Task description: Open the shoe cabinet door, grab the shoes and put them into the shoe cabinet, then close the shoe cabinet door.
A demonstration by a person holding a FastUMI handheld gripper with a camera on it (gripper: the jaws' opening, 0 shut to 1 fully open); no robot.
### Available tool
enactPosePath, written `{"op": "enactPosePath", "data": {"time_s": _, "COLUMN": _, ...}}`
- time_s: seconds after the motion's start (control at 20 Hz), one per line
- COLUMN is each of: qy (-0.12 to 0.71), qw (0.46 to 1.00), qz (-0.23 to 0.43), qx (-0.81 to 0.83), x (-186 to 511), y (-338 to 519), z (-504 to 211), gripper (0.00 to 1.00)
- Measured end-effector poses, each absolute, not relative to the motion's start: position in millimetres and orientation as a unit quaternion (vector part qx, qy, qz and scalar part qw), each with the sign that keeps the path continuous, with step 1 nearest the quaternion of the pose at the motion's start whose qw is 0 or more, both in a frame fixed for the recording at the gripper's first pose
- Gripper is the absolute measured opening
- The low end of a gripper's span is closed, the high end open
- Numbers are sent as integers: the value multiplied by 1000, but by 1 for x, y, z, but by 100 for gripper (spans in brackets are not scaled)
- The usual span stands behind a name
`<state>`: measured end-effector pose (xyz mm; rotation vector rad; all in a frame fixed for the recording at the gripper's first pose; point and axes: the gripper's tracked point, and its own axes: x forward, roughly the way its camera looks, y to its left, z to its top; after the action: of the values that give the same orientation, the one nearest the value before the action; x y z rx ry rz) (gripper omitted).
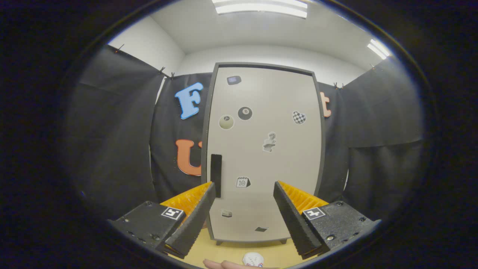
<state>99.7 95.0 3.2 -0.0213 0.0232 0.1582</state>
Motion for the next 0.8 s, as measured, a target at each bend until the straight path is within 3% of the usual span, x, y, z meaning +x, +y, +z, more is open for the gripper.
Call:
{"op": "enactPosePath", "data": {"time_s": 0.4, "qy": 28, "qw": 992, "qz": 119, "qx": -24, "x": 183, "y": 163, "z": -16, "gripper": 100}}
{"op": "enactPosePath", "data": {"time_s": 0.7, "qy": 53, "qw": 995, "qz": 86, "qx": -22, "x": 231, "y": 179, "z": -32, "gripper": 100}}
{"op": "enactPosePath", "data": {"time_s": 0.8, "qy": 58, "qw": 996, "qz": 73, "qx": -17, "x": 245, "y": 175, "z": -35, "gripper": 93}}
